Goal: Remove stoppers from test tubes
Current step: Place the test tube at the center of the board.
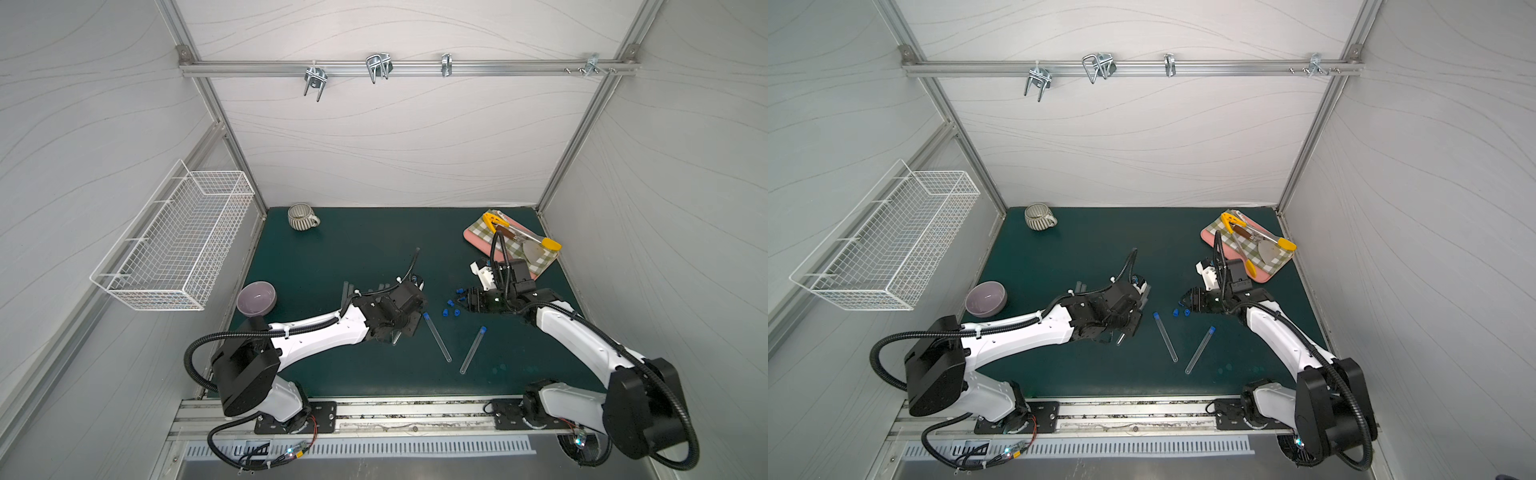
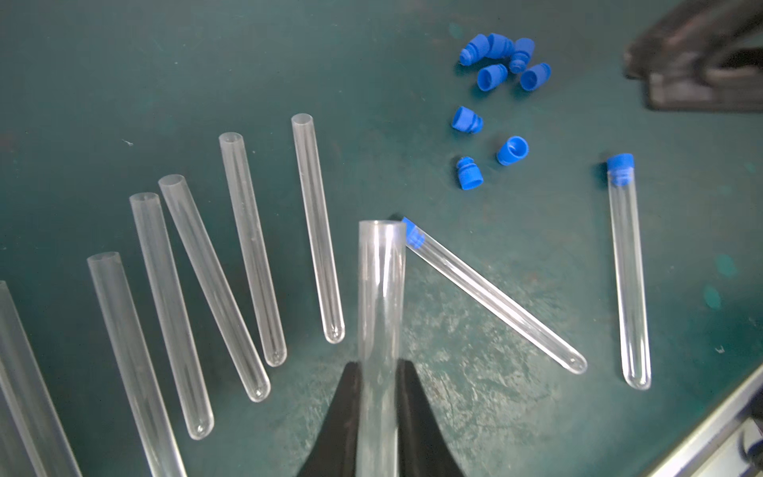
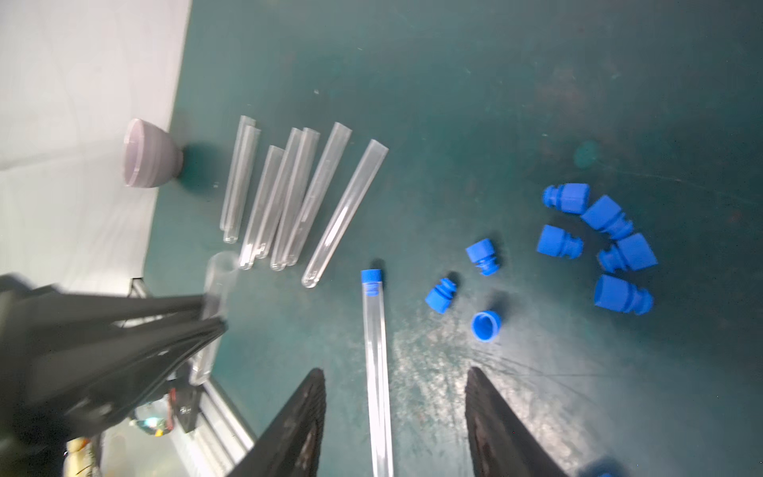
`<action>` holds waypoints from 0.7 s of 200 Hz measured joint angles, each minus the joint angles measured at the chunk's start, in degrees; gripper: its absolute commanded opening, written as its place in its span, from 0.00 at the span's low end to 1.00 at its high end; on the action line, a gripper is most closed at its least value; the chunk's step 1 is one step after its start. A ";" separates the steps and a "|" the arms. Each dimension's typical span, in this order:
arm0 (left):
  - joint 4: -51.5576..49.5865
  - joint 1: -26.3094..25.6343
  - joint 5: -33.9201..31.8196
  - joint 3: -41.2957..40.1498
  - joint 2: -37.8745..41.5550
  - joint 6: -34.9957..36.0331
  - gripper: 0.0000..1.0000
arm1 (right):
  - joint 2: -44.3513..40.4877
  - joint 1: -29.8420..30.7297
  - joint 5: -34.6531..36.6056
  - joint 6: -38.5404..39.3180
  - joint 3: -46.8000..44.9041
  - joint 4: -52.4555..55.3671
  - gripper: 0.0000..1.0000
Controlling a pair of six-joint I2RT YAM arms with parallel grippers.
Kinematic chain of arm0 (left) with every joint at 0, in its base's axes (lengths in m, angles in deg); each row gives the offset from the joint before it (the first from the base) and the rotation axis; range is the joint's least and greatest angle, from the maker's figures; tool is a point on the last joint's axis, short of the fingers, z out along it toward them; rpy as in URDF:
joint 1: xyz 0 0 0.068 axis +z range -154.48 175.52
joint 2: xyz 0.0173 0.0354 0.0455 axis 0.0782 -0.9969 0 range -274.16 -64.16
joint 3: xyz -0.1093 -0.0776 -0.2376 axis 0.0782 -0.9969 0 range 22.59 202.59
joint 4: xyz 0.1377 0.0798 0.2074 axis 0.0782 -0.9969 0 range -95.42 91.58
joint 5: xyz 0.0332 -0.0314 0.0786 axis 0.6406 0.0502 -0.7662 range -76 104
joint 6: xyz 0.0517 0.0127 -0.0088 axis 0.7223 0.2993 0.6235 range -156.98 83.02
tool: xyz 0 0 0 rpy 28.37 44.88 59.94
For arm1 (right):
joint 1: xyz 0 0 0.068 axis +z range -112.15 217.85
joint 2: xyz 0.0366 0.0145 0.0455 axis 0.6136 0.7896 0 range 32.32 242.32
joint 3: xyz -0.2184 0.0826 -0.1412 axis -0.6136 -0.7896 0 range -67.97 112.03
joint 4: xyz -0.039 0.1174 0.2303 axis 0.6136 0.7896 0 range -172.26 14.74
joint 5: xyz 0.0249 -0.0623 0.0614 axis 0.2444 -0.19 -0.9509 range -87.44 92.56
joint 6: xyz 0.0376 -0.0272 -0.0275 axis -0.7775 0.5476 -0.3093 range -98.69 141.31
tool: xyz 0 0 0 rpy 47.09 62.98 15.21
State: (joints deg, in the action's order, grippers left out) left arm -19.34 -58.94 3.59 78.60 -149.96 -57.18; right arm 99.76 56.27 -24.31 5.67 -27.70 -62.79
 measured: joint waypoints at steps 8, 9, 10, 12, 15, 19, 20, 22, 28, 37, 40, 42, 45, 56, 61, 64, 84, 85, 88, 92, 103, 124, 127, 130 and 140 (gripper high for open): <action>0.00 0.52 0.15 0.42 -0.61 0.00 0.00 | -0.76 0.00 -0.42 -0.13 -0.17 0.00 0.56; 0.00 0.57 0.17 0.44 -0.66 0.00 0.00 | -0.90 0.00 -0.50 -0.20 -0.22 0.00 0.56; 0.00 0.66 0.22 0.52 -0.74 0.00 0.00 | -0.94 0.00 -0.55 -0.26 -0.24 0.00 0.56; 0.02 0.76 0.24 0.61 -0.92 0.00 0.00 | -1.09 0.00 -0.66 -0.35 -0.31 0.00 0.56; 0.04 0.96 0.31 0.76 -1.22 0.00 0.00 | -1.31 0.00 -0.85 -0.46 -0.42 -0.02 0.56; 0.04 1.20 0.39 1.03 -1.60 0.00 0.00 | -1.60 0.00 -1.09 -0.50 -0.63 -0.09 0.56; 0.04 1.25 0.39 1.07 -1.66 0.02 0.00 | -1.68 -0.02 -1.20 -0.59 -0.70 -0.07 0.56; 0.04 1.36 0.44 1.20 -1.92 0.00 0.00 | -1.77 -0.04 -1.29 -0.68 -0.76 -0.07 0.56; 0.11 1.70 0.61 1.57 -2.67 0.02 0.00 | -2.03 -0.13 -1.77 -0.92 -1.07 -0.09 0.57; 0.26 2.16 0.85 2.03 -3.69 0.02 0.00 | -2.27 -0.33 -2.51 -1.11 -1.57 -0.13 0.57; 0.33 2.27 0.94 2.16 -4.07 0.02 0.00 | -2.32 -0.37 -2.69 -1.14 -1.70 -0.13 0.57; 0.37 2.36 1.01 2.27 -4.33 0.00 0.00 | -2.36 -0.44 -2.80 -1.18 -1.81 -0.13 0.57; 0.39 2.49 1.05 2.40 -4.61 0.02 0.00 | -2.38 -0.50 -2.97 -1.31 -1.97 -0.15 0.57; 0.57 2.86 1.27 2.97 -6.01 0.02 0.00 | -2.60 -0.96 -3.65 -1.51 -2.67 -0.15 0.57; 0.61 3.02 1.38 3.34 -6.71 0.02 0.00 | -2.71 -1.25 -3.87 -1.55 -2.95 -0.15 0.57; 0.70 3.10 1.46 3.52 -7.06 0.02 0.00 | -2.75 -1.40 -4.00 -1.57 -3.10 -0.15 0.57; 1.05 3.37 1.90 5.33 -9.73 0.02 0.01 | -3.13 -2.71 -4.81 -1.57 -3.82 -0.11 0.58; 1.07 3.39 1.92 5.44 -9.90 0.02 0.00 | -3.17 -2.80 -4.87 -1.57 -3.82 -0.11 0.58; 1.14 3.41 1.99 5.77 -10.29 0.02 0.00 | -3.30 -2.95 -4.96 -1.57 -3.87 -0.09 0.59; 1.16 3.41 2.08 6.25 -10.84 0.02 0.00 | -3.50 -3.19 -5.14 -1.57 -3.89 -0.07 0.59; 1.36 3.41 2.23 7.69 -12.44 0.02 0.00 | -4.22 -3.74 -5.46 -1.55 -3.89 -0.09 0.59; 1.44 3.63 2.32 10.47 -15.47 0.00 0.01 | -5.46 -4.28 -5.97 -1.53 -3.89 -0.02 0.59; 1.49 3.74 2.32 10.80 -15.89 0.00 0.00 | -5.60 -4.33 -6.03 -1.53 -3.89 0.00 0.59; 1.53 3.82 2.32 11.17 -16.37 0.00 0.00 | -5.75 -4.37 -6.12 -1.53 -3.89 0.02 0.60; 1.53 4.04 2.32 12.07 -17.66 -0.02 0.01 | -6.08 -4.48 -6.27 -1.53 -3.89 0.07 0.60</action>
State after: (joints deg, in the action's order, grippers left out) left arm -17.81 -54.90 5.90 90.67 -167.62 -57.20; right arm 93.68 51.79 -30.58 4.14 -31.59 -62.73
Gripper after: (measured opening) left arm 0.164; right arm 0.596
